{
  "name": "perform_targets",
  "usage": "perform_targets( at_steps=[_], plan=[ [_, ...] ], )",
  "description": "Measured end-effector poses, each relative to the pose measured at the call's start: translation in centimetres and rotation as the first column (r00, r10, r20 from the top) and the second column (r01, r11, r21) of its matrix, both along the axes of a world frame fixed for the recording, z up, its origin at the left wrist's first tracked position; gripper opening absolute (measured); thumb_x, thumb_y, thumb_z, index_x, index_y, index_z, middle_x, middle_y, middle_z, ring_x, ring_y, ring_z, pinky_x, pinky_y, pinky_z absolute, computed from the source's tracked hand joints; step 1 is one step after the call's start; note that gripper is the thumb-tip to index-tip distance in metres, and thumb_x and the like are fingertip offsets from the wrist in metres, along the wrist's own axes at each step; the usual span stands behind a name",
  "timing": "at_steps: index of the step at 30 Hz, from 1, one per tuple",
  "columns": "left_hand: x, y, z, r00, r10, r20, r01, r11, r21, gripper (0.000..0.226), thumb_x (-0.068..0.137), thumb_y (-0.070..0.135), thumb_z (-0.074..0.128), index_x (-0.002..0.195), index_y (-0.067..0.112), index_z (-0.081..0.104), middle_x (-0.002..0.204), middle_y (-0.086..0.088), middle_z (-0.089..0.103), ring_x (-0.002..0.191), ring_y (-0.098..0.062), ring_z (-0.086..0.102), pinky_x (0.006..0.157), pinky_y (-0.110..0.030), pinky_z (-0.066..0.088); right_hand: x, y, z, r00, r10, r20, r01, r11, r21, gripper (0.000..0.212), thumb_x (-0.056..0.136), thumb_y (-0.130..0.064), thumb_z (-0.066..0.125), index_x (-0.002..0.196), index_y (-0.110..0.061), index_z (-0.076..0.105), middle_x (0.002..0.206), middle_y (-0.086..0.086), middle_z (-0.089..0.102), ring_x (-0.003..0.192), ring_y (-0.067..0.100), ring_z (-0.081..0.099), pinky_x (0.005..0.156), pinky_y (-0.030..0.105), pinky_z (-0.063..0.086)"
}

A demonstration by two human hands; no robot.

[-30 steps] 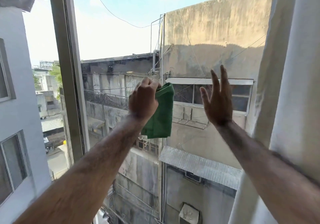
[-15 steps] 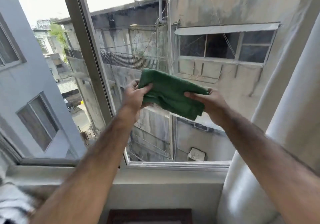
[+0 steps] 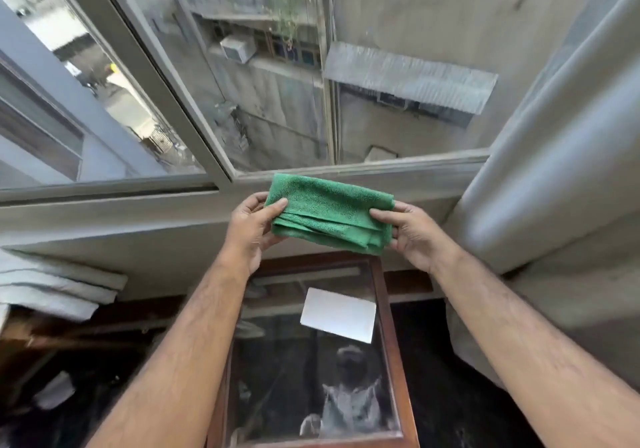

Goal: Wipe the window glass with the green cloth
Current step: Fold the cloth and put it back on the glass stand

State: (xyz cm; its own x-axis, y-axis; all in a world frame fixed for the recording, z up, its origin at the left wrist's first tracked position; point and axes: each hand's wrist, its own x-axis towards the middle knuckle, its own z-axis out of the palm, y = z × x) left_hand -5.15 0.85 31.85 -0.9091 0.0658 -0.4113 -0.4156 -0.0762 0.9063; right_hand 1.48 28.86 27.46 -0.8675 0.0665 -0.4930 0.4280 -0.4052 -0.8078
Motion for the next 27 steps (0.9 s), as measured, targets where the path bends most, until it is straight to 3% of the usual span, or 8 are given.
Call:
perform_targets(
  at_steps=[6,9,13,16,19,23,25,27],
  plan=[
    [2.2,-2.6,-15.2,0.984,-0.061,0.169,0.092,0.979,-0.184,0.022,0.089,0.010,0.080,0.110,0.009,0.075,0.099,-0.005,0.080,0.078,-0.015,0.078,0.056,-0.028,0.063,4.2,-2.2,-15.2,0.975,-0.002,0.221,-0.028,0.991,0.134,0.018,0.088,-0.006,0.086,0.104,-0.014,0.085,0.106,0.006,0.087,0.086,0.013,0.084,0.068,0.024,0.067],
    [3.3,-3.5,-22.7,0.960,-0.097,0.265,0.167,0.952,-0.258,0.020,0.090,0.008,0.079,0.110,0.007,0.075,0.102,-0.012,0.081,0.073,-0.013,0.080,0.055,-0.025,0.062,5.7,-3.5,-22.4,0.948,-0.093,0.305,0.032,0.979,0.202,0.020,0.086,-0.001,0.088,0.103,-0.009,0.082,0.113,0.011,0.085,0.084,0.014,0.084,0.068,0.024,0.067],
    [4.8,-3.7,-31.7,0.929,-0.149,0.339,0.274,0.892,-0.358,0.022,0.092,0.008,0.078,0.113,0.007,0.075,0.105,-0.013,0.082,0.085,-0.019,0.081,0.064,-0.028,0.064,7.4,-5.1,-30.9,0.899,-0.186,0.397,0.055,0.946,0.319,0.020,0.087,-0.001,0.087,0.106,-0.004,0.081,0.114,0.019,0.083,0.106,0.033,0.082,0.097,0.047,0.067],
    [5.5,-3.2,-37.4,0.915,-0.157,0.372,0.316,0.850,-0.420,0.026,0.093,0.011,0.078,0.118,0.008,0.074,0.109,-0.010,0.080,0.094,-0.022,0.079,0.064,-0.024,0.062,8.3,-5.7,-36.0,0.872,-0.224,0.435,0.036,0.916,0.400,0.030,0.089,-0.002,0.086,0.117,0.001,0.081,0.116,0.018,0.082,0.108,0.034,0.081,0.103,0.052,0.065],
    [5.6,-2.8,-42.2,0.911,-0.147,0.386,0.336,0.807,-0.486,0.029,0.092,0.014,0.079,0.120,0.009,0.074,0.110,-0.010,0.079,0.096,-0.025,0.077,0.063,-0.024,0.057,8.7,-6.2,-39.8,0.868,-0.231,0.440,-0.041,0.849,0.527,0.030,0.088,-0.010,0.089,0.117,-0.004,0.082,0.115,0.012,0.083,0.101,0.023,0.081,0.097,0.041,0.067],
    [5.3,-2.3,-45.8,0.903,-0.168,0.395,0.377,0.750,-0.544,0.034,0.092,0.012,0.079,0.125,0.005,0.073,0.107,-0.009,0.079,0.092,-0.026,0.078,0.069,-0.031,0.066,9.3,-6.6,-42.0,0.881,-0.189,0.435,-0.180,0.715,0.675,0.032,0.091,-0.019,0.088,0.120,-0.010,0.082,0.107,0.000,0.080,0.079,-0.004,0.067,0.063,0.002,0.051],
    [5.3,-2.2,-46.6,0.901,-0.205,0.382,0.409,0.694,-0.593,0.036,0.093,0.012,0.078,0.129,0.006,0.072,0.113,-0.010,0.079,0.096,-0.024,0.077,0.089,-0.040,0.066,9.4,-6.7,-41.9,0.885,-0.172,0.432,-0.215,0.672,0.708,0.037,0.093,-0.019,0.085,0.128,-0.011,0.078,0.109,-0.003,0.076,0.088,0.002,0.069,0.070,0.004,0.051],
    [5.4,-2.2,-46.2,0.898,-0.270,0.348,0.440,0.585,-0.682,0.038,0.094,0.014,0.077,0.131,0.010,0.071,0.122,-0.007,0.077,0.099,-0.015,0.072,0.100,-0.032,0.058,9.3,-6.7,-41.0,0.891,-0.151,0.427,-0.249,0.624,0.741,0.043,0.095,-0.020,0.084,0.136,-0.012,0.073,0.116,-0.002,0.074,0.104,0.012,0.072,0.086,0.017,0.057]
  ],
)
